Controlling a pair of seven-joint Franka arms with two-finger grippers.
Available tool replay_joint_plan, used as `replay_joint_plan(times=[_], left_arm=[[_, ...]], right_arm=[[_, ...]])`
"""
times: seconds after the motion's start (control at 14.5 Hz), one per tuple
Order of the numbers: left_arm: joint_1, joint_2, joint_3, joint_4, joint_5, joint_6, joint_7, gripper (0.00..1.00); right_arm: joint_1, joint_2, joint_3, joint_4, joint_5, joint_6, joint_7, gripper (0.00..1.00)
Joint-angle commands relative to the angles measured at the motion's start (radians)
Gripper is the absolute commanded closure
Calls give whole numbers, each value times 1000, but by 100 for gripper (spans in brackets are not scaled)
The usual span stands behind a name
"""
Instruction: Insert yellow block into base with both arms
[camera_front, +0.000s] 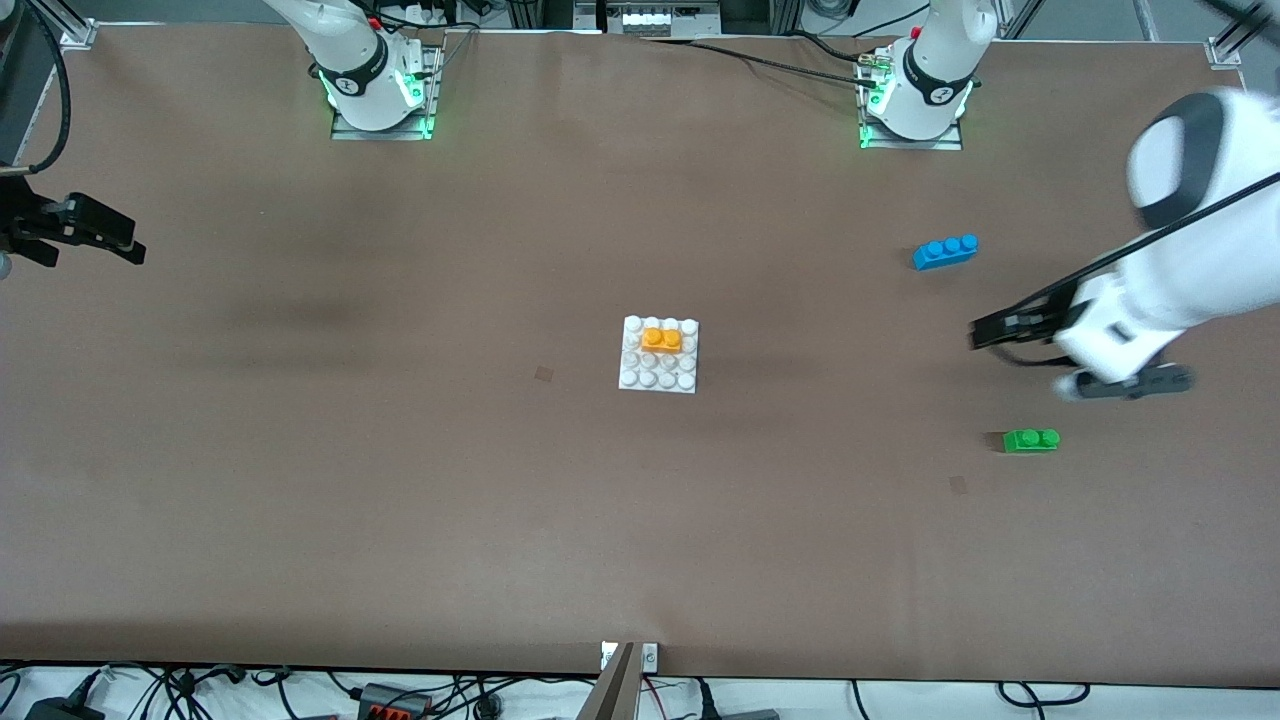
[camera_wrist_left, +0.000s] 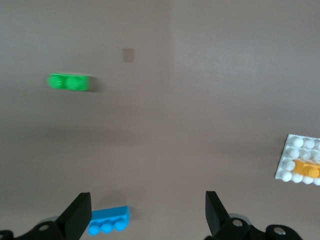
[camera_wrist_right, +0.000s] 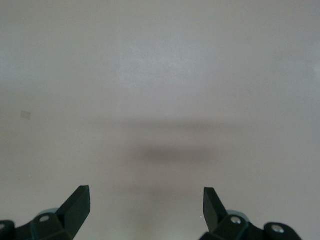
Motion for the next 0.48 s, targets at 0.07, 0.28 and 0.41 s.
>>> replay_joint_plan(times=[0.07,0.28,0.41], left_arm=[[-12,-81,-4,71,121,-177,18,0],[-20,-74,-9,92,133,-212,18,0],[-20,-77,-18,92,124,-215,15,0]], right_arm=[[10,-9,5,-15,-8,21,39,0],[10,-9,5,-15,-9,20,39,0],[12,-9,5,-15,-9,14,39,0]])
